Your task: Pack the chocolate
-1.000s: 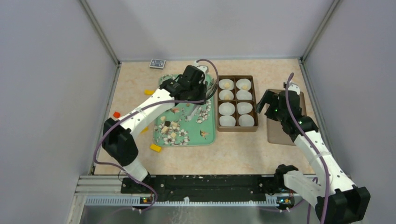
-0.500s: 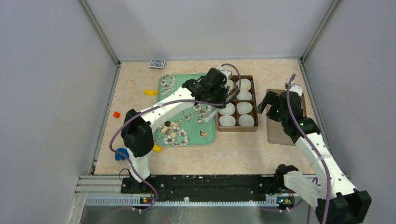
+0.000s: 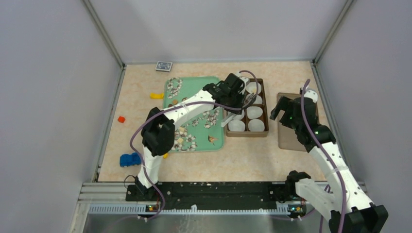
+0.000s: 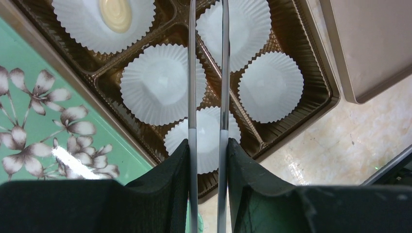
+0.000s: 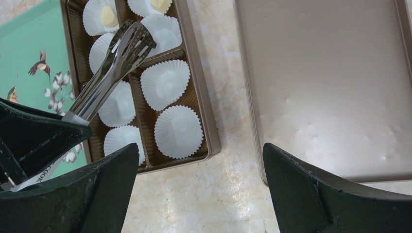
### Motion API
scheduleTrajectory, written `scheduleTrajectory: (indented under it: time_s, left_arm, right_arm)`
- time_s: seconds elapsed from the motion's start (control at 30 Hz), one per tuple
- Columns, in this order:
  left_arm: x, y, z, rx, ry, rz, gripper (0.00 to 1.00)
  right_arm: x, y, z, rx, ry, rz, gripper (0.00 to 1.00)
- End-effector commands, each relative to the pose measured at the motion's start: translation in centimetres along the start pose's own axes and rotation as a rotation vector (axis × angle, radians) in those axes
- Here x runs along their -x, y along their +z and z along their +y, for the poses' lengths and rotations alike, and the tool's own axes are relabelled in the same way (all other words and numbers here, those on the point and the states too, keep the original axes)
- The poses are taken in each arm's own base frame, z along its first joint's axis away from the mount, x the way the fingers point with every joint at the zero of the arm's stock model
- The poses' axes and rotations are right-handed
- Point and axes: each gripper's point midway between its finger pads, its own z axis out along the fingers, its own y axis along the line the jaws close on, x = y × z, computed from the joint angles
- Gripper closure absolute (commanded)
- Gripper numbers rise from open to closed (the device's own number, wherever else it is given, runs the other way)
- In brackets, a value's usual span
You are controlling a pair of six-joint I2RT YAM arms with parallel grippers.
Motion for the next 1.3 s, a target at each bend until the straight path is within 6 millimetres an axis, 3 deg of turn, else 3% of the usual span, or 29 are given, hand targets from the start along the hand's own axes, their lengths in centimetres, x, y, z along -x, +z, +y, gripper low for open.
scheduleTrajectory:
  time_s: [0.0,0.1,0.8,0.93,1.1,1.27]
  left_arm:
    - [3.7,-0.4,-1.4,-0.044,0.017,-0.116,0.74]
    - [3.7,-0.2,-1.4,-0.045,0.016,-0.11,0.69]
    - [4.0,-1.0,-1.3,-0.036,0.037,-0.124,0.59]
    - [4.5,-2.2,-1.6,-0.045,0.032,-0.145,0.68]
    - [5.8,-5.4,-2.0,-0.042,0.041,-0.215,0.74]
    - [4.9,-8.0,0.0,0.054,0.047,-0.239,0.84]
  right_arm:
    - [1.8,-0.9,0.3,0.007,0.001,-0.053,0.04]
    - [1.7,-0.8,0.4,0.01,0.002,-0.05,0.04]
    - [1.7,-0.6,0.9,0.032,0.009,-0.038,0.04]
    - [1.7,-0.6,1.1,0.038,0.012,-0.039,0.04]
    - [1.8,-0.5,1.3,0.046,0.011,-0.039,0.04]
    - [1.9,-0.2,1.5,0.053,0.01,-0.039,0.04]
